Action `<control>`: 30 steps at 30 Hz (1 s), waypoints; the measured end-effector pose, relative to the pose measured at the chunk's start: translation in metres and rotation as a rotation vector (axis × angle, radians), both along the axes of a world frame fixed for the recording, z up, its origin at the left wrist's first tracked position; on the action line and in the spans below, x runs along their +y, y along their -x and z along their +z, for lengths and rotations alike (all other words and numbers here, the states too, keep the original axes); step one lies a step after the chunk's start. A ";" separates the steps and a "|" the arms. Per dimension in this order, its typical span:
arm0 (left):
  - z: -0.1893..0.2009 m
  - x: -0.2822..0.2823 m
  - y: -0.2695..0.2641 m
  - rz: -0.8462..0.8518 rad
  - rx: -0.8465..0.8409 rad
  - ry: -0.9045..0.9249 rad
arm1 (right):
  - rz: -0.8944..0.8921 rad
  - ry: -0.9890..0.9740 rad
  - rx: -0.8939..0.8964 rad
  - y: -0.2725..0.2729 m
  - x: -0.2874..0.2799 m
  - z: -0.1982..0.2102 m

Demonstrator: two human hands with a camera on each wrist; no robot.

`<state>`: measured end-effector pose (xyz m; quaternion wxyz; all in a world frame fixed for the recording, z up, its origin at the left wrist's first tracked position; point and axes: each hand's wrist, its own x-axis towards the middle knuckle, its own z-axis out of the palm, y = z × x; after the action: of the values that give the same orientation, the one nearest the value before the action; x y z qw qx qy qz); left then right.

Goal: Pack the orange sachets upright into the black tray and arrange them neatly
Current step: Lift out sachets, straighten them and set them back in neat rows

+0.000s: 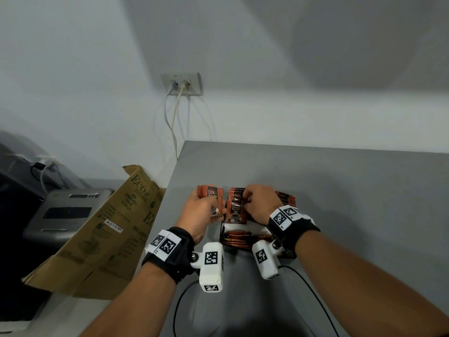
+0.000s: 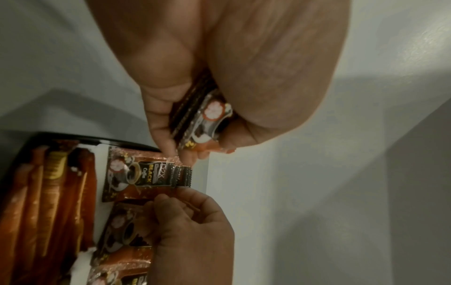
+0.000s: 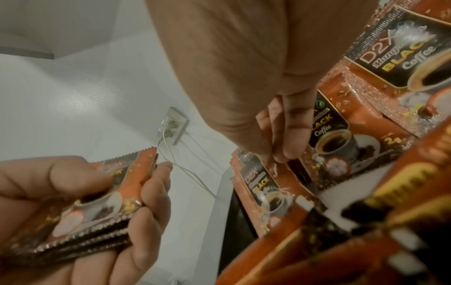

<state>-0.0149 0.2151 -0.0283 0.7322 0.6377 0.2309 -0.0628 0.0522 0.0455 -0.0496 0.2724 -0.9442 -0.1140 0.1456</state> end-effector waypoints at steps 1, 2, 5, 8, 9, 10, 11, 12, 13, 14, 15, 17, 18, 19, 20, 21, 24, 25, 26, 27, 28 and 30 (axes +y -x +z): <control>0.001 -0.001 0.001 -0.019 -0.001 0.006 | -0.018 -0.030 -0.012 0.000 -0.002 0.002; 0.001 -0.002 0.002 -0.038 -0.003 0.010 | -0.034 -0.065 -0.032 0.000 -0.004 0.005; 0.002 -0.007 0.000 -0.079 -0.031 0.026 | -0.039 -0.249 -0.042 0.000 -0.008 0.024; 0.006 -0.018 -0.003 -0.138 -0.056 0.036 | 0.031 -0.422 0.040 0.002 -0.009 0.042; 0.007 -0.020 -0.005 -0.144 -0.063 0.025 | 0.046 -0.426 0.025 0.002 -0.011 0.045; 0.007 -0.022 -0.006 -0.142 -0.069 0.002 | 0.043 -0.412 -0.010 0.002 -0.013 0.048; 0.005 -0.023 -0.008 -0.129 -0.076 -0.017 | 0.017 -0.400 -0.045 0.000 -0.018 0.050; 0.004 -0.021 -0.010 -0.107 -0.077 -0.027 | -0.021 -0.395 -0.066 -0.001 -0.024 0.051; 0.002 -0.019 -0.012 -0.073 -0.072 -0.026 | -0.062 -0.388 -0.073 -0.003 -0.030 0.050; 0.001 -0.016 -0.012 -0.037 -0.067 -0.026 | -0.091 -0.355 -0.075 -0.004 -0.037 0.048; 0.000 -0.013 -0.013 -0.009 -0.063 -0.029 | -0.103 -0.295 -0.078 -0.005 -0.042 0.045; -0.002 -0.009 -0.012 0.019 -0.051 -0.038 | -0.077 -0.137 -0.067 -0.002 -0.043 0.035; -0.003 -0.009 -0.011 0.021 -0.046 -0.035 | -0.053 -0.080 -0.047 0.001 -0.041 0.029; -0.004 -0.009 -0.010 0.024 -0.043 -0.031 | -0.028 -0.044 -0.021 0.004 -0.037 0.023; -0.005 -0.010 -0.008 0.024 -0.038 -0.029 | 0.001 -0.021 0.005 0.006 -0.032 0.018; -0.006 -0.011 -0.007 0.024 -0.030 -0.030 | 0.033 -0.001 0.026 0.008 -0.028 0.014; -0.009 -0.011 -0.002 0.011 -0.012 -0.035 | 0.107 0.045 0.034 0.011 -0.013 0.007; -0.009 -0.010 0.000 0.012 -0.007 -0.034 | 0.114 0.050 0.032 0.011 -0.008 0.006; -0.009 -0.009 0.001 0.014 -0.002 -0.033 | 0.118 0.062 0.034 0.011 -0.004 0.005; -0.009 -0.008 0.004 0.016 0.002 -0.030 | 0.119 0.074 0.036 0.011 0.000 0.004; -0.008 -0.008 0.005 0.018 0.004 -0.026 | 0.113 0.082 0.038 0.011 0.003 0.004; -0.007 -0.005 0.008 0.019 0.004 -0.016 | 0.092 0.082 0.034 0.009 0.006 0.003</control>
<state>-0.0228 0.2099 -0.0352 0.7273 0.6412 0.2387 -0.0553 0.0428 0.0519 -0.0464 0.2282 -0.9459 -0.1464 0.1783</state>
